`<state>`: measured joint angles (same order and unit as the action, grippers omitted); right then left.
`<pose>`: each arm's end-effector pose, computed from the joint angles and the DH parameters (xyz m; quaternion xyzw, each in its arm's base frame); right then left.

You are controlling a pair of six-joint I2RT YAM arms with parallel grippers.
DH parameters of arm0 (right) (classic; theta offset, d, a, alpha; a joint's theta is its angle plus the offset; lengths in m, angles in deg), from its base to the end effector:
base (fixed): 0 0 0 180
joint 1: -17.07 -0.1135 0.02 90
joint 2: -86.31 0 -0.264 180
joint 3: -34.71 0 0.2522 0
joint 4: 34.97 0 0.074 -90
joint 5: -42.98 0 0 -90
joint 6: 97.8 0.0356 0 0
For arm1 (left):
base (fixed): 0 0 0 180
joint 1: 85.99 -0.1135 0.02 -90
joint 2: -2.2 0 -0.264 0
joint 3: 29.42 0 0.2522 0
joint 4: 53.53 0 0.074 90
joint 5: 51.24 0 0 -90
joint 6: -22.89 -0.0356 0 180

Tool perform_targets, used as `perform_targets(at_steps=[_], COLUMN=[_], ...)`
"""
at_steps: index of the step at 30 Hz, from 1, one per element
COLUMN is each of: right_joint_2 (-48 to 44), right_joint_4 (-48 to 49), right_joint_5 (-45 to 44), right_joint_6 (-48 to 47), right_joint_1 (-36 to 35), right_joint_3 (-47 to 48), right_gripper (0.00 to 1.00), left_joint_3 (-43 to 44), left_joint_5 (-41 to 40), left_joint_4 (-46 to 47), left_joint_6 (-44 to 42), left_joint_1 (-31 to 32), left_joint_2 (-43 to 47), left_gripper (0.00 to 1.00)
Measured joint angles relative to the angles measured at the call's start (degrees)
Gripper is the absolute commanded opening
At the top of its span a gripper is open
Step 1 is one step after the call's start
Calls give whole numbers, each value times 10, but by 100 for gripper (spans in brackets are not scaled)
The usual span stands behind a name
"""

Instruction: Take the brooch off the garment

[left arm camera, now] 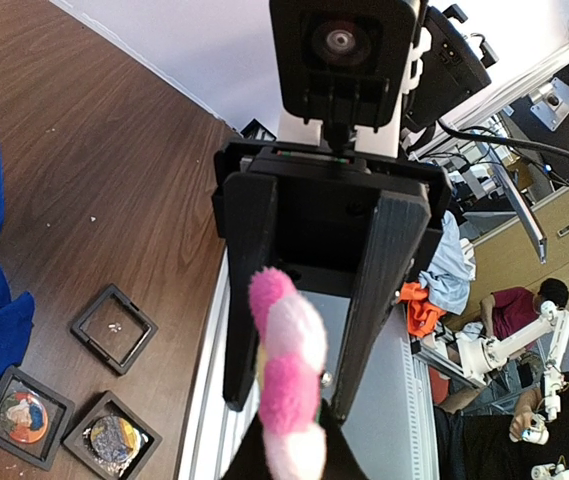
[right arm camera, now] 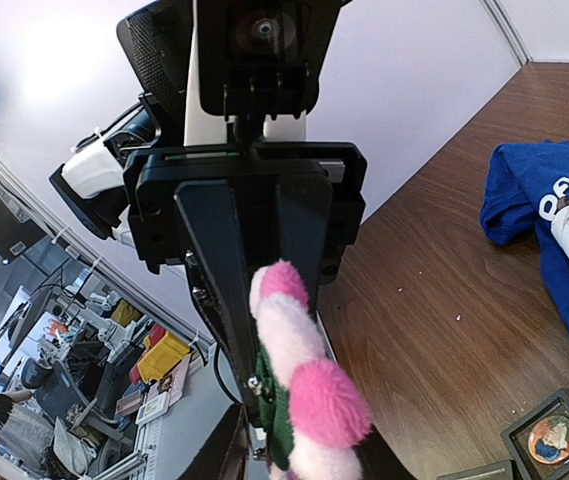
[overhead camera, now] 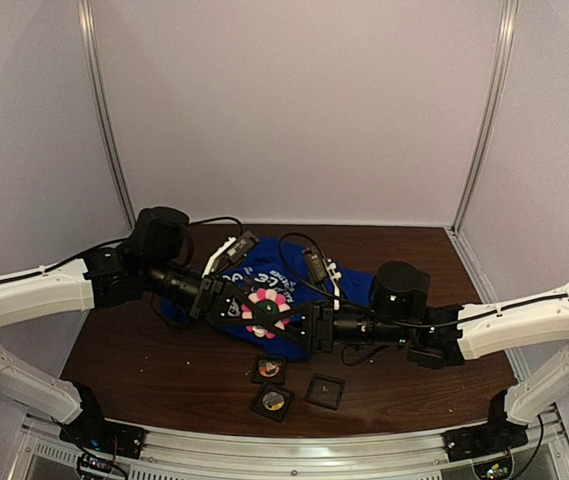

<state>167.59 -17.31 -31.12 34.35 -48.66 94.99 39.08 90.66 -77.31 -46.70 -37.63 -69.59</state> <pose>0.1241 0.2989 0.2778 -0.2401 0.6858 0.6086 0.3187 0.1616 -0.2239 0.3061 0.4069 0.6891 -0.5731 0.1765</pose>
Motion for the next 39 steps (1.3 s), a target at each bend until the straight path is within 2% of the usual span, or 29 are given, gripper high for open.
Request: perform_targets(at_steps=[39], right_joint_2=[24], right_joint_4=[-79], right_joint_5=[69], right_joint_6=[47], right_joint_1=[31], right_joint_3=[49], right_gripper=[26], left_joint_3=[-4], left_joint_5=[-21], left_joint_4=[-14], left_joint_6=[-5], left_joint_1=[-8], left_joint_2=[-2], left_gripper=[0])
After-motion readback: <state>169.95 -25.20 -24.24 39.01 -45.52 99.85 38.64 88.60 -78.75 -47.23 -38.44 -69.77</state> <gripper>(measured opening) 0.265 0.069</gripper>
